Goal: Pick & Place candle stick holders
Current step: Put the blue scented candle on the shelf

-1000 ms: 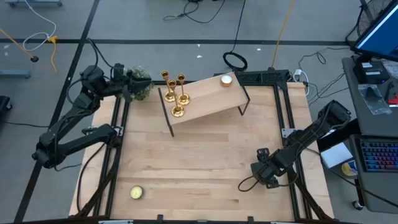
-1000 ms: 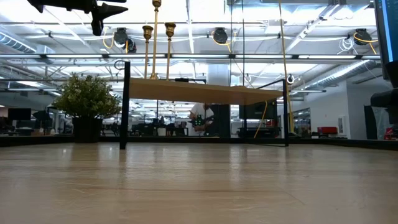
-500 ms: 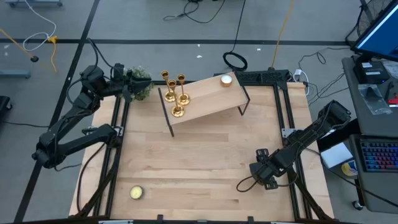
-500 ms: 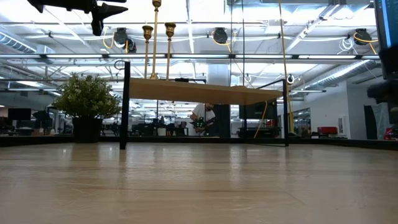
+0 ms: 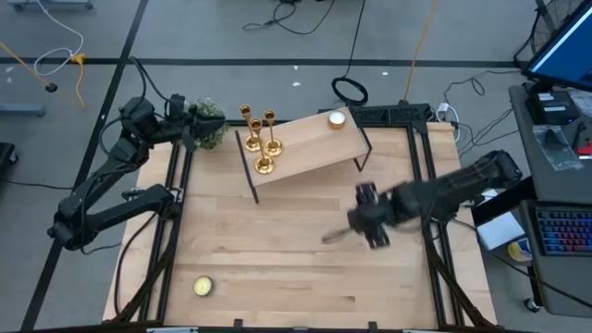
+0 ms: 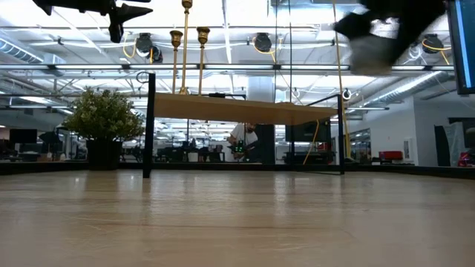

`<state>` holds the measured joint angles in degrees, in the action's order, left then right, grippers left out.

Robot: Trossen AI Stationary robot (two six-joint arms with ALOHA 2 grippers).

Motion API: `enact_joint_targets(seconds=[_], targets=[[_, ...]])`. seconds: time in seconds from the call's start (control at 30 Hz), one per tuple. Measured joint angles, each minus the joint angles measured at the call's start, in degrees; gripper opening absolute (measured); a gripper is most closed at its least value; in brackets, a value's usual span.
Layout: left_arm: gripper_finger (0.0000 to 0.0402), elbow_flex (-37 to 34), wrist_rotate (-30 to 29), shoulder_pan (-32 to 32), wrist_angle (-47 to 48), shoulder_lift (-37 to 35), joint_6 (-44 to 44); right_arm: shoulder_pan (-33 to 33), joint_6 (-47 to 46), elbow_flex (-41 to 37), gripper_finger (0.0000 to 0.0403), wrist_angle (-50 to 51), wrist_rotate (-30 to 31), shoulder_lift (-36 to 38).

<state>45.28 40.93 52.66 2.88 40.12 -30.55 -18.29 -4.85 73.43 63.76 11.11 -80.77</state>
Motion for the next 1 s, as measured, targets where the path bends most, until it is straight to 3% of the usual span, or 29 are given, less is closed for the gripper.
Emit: enact_joint_targets(seconds=[0.17,0.47,0.7,0.87,1.0], targets=[[0.0102,0.0,0.0,0.0,0.0,0.0,0.0,12.3,12.7,8.7,0.0292,-0.9,5.6,0.0],[0.0102,0.0,0.1,0.0,0.0,0.0,0.2,32.8,27.7,13.3,0.0292,-20.0,2.4,-0.4],[0.0102,0.0,0.1,0.0,0.0,0.0,2.0,40.9,28.6,13.4,0.0292,-31.1,-4.0,-4.8],[0.0102,0.0,0.1,0.0,0.0,0.0,2.4,43.0,30.5,17.4,0.0292,-29.4,-4.0,-10.6],[0.0102,0.0,0.1,0.0,0.0,0.0,3.6,44.6,31.1,24.8,0.0292,-24.0,-6.0,-16.6]])
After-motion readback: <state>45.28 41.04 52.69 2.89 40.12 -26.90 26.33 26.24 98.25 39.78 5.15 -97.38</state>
